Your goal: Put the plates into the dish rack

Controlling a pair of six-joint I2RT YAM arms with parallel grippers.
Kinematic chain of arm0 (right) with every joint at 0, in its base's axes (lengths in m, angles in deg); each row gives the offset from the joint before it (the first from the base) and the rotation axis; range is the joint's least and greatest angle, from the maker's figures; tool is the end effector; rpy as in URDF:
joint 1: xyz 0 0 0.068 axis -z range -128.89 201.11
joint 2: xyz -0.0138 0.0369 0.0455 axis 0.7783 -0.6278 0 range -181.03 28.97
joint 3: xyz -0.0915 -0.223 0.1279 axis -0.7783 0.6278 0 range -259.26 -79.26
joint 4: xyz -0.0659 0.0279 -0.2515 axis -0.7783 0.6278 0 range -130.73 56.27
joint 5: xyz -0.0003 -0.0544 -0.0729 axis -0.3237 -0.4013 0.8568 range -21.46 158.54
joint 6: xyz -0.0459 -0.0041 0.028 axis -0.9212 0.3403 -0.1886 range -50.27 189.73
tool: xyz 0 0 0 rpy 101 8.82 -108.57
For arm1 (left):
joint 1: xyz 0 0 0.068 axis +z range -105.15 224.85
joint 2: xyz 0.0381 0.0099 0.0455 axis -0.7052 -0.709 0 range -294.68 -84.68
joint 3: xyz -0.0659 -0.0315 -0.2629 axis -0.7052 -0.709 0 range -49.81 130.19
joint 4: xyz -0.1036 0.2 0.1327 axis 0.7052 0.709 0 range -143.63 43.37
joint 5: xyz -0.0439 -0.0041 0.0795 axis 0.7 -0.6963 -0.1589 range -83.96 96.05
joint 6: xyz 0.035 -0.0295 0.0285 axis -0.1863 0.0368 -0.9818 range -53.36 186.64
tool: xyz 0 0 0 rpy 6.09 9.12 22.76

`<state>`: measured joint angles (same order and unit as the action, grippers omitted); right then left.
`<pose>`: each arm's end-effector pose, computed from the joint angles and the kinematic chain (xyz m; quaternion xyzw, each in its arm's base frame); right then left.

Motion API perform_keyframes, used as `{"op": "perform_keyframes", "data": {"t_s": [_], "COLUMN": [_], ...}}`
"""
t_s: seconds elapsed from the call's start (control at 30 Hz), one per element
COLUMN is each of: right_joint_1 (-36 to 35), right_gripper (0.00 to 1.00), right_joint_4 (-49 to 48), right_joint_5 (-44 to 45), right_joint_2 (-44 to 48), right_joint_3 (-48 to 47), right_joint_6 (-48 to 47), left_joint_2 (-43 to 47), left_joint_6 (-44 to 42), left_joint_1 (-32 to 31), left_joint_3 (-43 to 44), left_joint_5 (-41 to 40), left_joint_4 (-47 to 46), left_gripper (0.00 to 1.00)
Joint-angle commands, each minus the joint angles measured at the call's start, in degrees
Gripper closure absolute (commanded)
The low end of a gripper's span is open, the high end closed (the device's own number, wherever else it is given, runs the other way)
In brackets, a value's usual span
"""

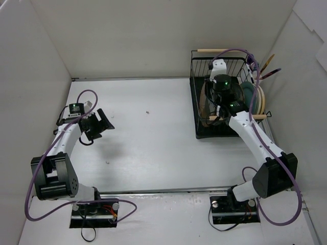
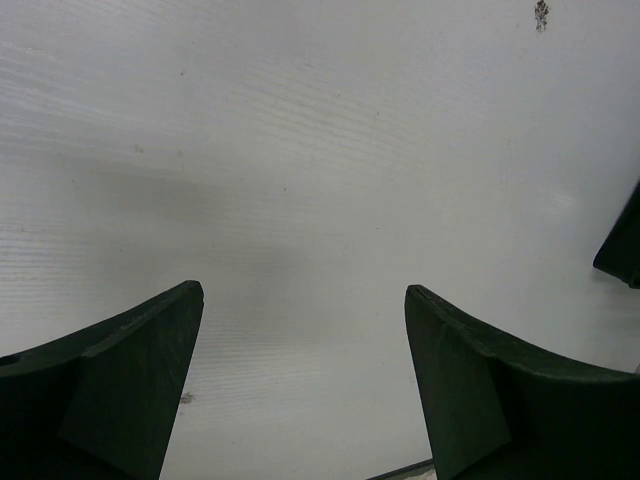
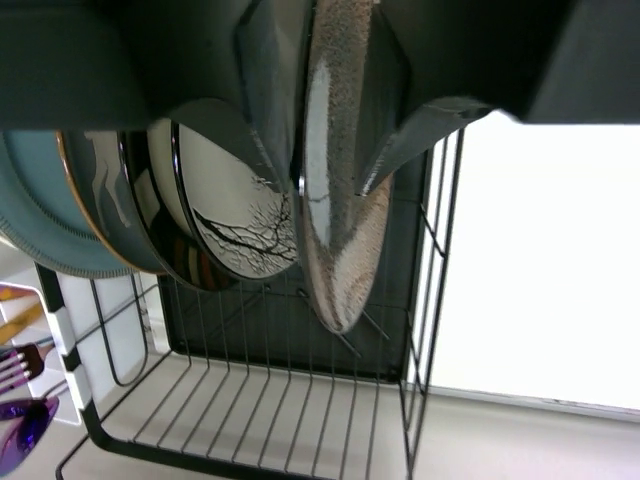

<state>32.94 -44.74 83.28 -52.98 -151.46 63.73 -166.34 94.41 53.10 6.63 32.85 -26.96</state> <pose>0.3284 0.0983 0.3818 -0.0699 0.7372 -0.0241 0.6716 0.2935 0.0263 0.2414 -0.2124 0.8978 -0.2698 0.2758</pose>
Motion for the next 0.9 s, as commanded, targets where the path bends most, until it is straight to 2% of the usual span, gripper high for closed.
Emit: {"op": "perform_keyframes", "data": {"t_s": [0.0, 0.03, 0.1, 0.43, 0.47, 0.5, 0.67, 0.87], "right_joint_1": [-1.0, -1.3, -1.7, -1.9, -1.8, -2.0, -1.9, -2.0], "right_gripper": [0.68, 0.6, 0.56, 0.22, 0.09, 0.04, 0.02, 0.02], "right_joint_4": [-2.7, -2.5, -2.1, 2.8, 3.0, 3.4, 3.7, 7.8], "right_joint_5": [-0.5, -0.2, 0.1, -0.7, -0.4, -0.2, 1.5, 4.7], "right_joint_2": [0.7, 0.1, -0.1, 2.3, 2.9, 4.6, 12.3, 23.8], "right_joint_3": [-3.8, -4.0, -4.4, -9.5, -9.5, -9.3, -5.1, 5.5], "right_joint_6": [0.5, 0.4, 0.5, 0.6, 0.8, 1.0, 1.8, 4.1], "left_joint_2": [1.2, 1.2, 1.4, 2.9, 3.5, 3.9, 7.8, 15.8], "left_joint_6": [0.5, 0.5, 0.5, -0.9, -1.2, -1.4, -3.9, -6.1], "left_joint_1": [0.2, 0.2, 0.2, 0.2, 0.2, 0.2, 0.2, 0.2], "left_joint_3": [0.5, 0.5, 0.4, 1.4, 1.8, 2.2, 3.9, 2.9], "left_joint_5": [0.7, 0.7, 0.5, -0.3, -0.7, -1.1, -3.4, -5.6], "left_joint_4": [-2.1, -1.9, -1.9, -0.1, 0.2, 1.1, 3.6, 4.2], "left_gripper": [0.23, 0.23, 0.23, 0.23, 0.22, 0.22, 0.22, 0.22]}}
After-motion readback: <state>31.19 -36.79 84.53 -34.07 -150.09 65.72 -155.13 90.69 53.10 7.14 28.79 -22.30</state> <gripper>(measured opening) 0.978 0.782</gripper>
